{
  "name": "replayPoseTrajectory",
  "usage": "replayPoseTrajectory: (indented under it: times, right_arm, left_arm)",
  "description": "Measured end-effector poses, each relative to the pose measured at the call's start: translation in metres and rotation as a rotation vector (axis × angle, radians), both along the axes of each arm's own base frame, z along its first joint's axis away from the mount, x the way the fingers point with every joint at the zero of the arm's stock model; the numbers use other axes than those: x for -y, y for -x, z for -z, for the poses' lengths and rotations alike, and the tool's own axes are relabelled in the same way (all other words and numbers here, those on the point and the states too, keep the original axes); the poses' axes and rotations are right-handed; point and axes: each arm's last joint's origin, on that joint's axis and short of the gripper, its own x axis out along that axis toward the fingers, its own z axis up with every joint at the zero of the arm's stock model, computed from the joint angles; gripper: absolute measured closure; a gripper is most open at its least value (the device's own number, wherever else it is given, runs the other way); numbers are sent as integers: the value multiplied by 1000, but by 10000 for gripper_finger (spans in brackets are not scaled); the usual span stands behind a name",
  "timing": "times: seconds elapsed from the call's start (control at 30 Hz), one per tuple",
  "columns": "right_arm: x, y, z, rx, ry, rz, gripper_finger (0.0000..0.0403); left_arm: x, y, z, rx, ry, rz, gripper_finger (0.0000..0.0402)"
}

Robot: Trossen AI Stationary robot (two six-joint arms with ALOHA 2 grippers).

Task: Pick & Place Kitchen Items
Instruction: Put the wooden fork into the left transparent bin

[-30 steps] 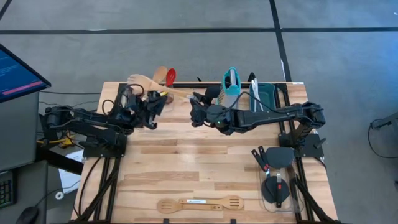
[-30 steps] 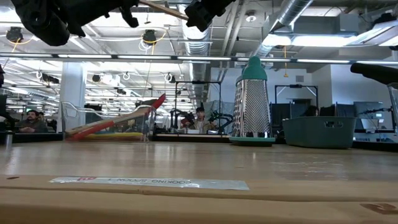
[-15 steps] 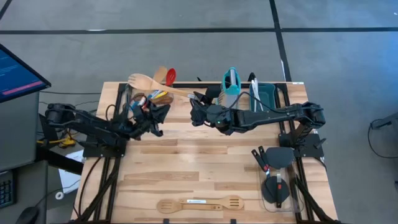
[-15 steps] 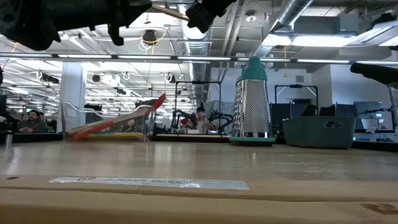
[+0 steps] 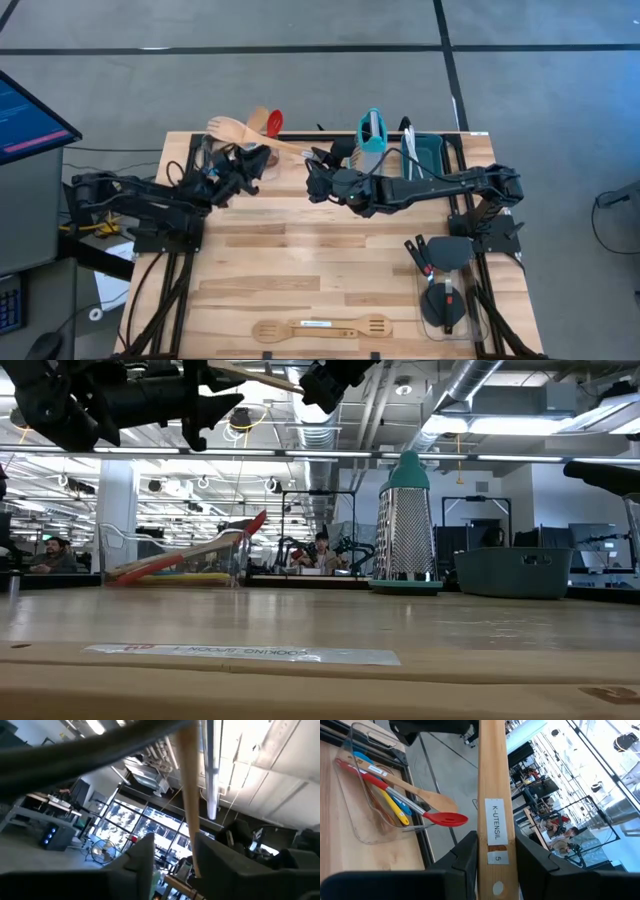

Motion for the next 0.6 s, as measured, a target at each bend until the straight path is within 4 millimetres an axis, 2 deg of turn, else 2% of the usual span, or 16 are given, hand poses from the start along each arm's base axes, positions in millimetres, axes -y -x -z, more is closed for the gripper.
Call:
replayPoseTrajectory:
  times: [0.17,0.3,0.43,0.6]
  right_arm:
    - [0,0,0,1,-1,-3,307]
    - [3,0,0,1,-3,-1,307]
    - [4,0,0,1,-3,1,307]
    - [6,0,0,6,-5,6,307]
  left_arm:
    - [-1,0,-1,9,-13,61,217]
    - [1,-1,-1,7,-32,98,187]
    - [0,-4,-10,34,-51,95,173]
    - [-1,-9,-24,42,-121,69,174]
